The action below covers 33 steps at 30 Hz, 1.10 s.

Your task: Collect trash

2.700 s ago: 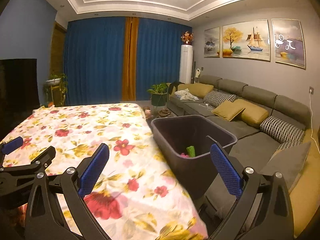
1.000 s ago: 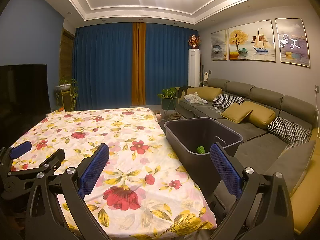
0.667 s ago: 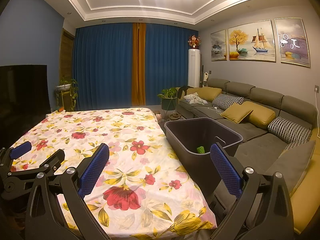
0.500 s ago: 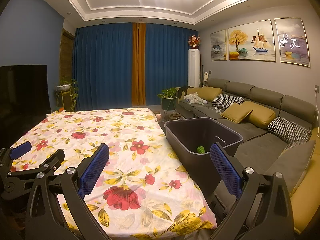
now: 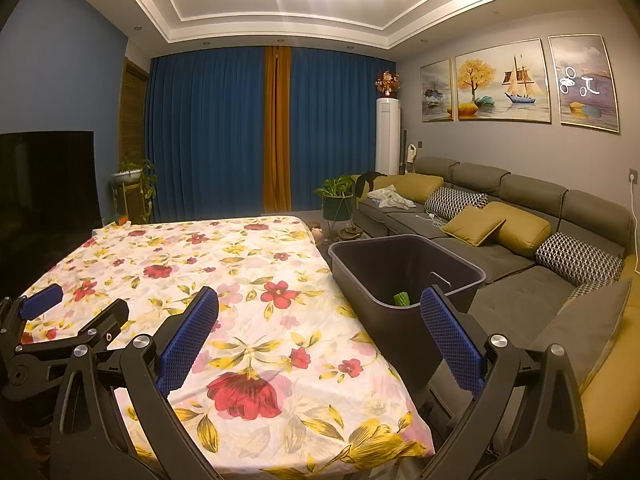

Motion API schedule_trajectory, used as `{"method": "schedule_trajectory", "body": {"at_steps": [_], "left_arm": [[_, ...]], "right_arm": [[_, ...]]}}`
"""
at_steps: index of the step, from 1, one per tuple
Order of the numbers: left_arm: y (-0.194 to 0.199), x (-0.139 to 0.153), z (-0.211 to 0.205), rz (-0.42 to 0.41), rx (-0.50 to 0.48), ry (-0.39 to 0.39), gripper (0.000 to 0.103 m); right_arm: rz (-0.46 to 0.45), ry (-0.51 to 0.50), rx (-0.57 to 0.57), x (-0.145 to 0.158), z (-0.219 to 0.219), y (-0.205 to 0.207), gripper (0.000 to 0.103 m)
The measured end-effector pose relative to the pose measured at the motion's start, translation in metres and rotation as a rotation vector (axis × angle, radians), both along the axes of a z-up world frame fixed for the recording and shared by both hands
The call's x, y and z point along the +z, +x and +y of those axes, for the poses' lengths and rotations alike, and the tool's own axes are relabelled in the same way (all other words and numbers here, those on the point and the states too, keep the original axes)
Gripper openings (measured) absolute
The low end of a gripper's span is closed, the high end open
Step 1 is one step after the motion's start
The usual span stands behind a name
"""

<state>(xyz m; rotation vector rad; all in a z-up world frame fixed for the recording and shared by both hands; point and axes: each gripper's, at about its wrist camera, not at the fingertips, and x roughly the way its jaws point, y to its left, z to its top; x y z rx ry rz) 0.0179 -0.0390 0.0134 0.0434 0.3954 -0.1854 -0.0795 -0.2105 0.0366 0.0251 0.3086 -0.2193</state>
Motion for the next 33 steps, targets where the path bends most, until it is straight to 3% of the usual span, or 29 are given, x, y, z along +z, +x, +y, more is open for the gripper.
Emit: {"method": "schedule_trajectory", "body": {"at_steps": [28,33], "left_arm": [[-0.0044,0.0015,0.0,-0.011,0.008,-0.001,0.096],[-0.0071,0.004,-0.0015,-0.014,0.006,0.007,0.082]], "right_arm": [[-0.006,0.005,-0.002,0.002,0.0017,-0.0029,0.097],[-0.002,0.009,-0.006,0.0012,0.0012,-0.0026,0.097]]}}
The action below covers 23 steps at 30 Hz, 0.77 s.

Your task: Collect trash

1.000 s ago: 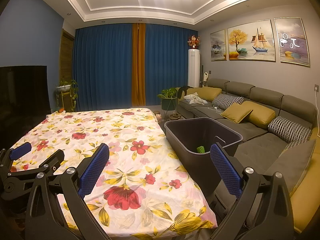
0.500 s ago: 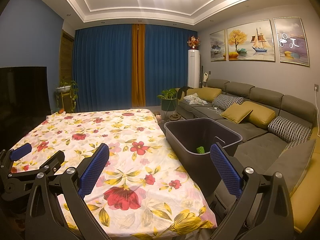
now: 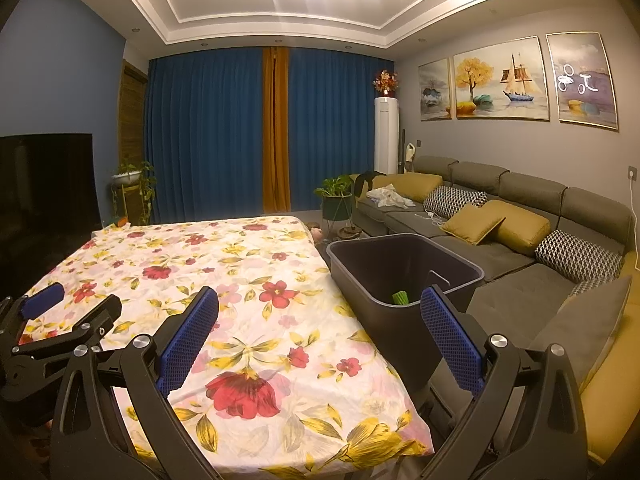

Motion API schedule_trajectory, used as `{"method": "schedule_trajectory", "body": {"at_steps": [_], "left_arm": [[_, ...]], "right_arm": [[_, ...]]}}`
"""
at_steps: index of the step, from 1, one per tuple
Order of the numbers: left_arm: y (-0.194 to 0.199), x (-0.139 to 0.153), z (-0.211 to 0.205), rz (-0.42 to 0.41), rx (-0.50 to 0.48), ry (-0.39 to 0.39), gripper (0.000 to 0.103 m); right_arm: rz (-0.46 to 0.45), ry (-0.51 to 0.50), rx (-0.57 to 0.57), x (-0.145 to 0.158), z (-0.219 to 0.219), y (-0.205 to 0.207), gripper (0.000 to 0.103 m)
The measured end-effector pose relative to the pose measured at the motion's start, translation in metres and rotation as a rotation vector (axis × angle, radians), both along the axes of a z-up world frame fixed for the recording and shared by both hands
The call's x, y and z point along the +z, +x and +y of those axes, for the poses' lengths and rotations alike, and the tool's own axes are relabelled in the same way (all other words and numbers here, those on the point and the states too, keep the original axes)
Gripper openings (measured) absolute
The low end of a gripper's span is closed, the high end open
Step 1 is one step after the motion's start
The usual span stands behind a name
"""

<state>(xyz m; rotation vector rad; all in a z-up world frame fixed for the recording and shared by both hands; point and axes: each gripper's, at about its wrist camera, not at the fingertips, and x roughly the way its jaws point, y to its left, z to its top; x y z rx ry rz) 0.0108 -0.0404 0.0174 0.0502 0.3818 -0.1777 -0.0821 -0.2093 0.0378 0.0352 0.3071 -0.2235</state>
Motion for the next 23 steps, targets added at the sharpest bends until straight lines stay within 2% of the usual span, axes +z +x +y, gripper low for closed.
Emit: {"method": "schedule_trajectory", "body": {"at_steps": [14,18,23], "left_arm": [[-0.0017,0.0009,-0.0049,-0.003,-0.008,0.006,0.081],[-0.0037,0.001,-0.0074,-0.01,-0.004,0.025,0.089],[-0.0055,0.0027,-0.0084,-0.018,0.001,0.025,0.09]], "right_arm": [[-0.002,0.005,-0.003,-0.0006,-0.0023,-0.0002,0.097],[-0.005,0.007,-0.004,-0.0001,-0.0032,-0.0004,0.097],[-0.009,0.011,-0.006,0.0007,-0.0036,0.0001,0.097]]}}
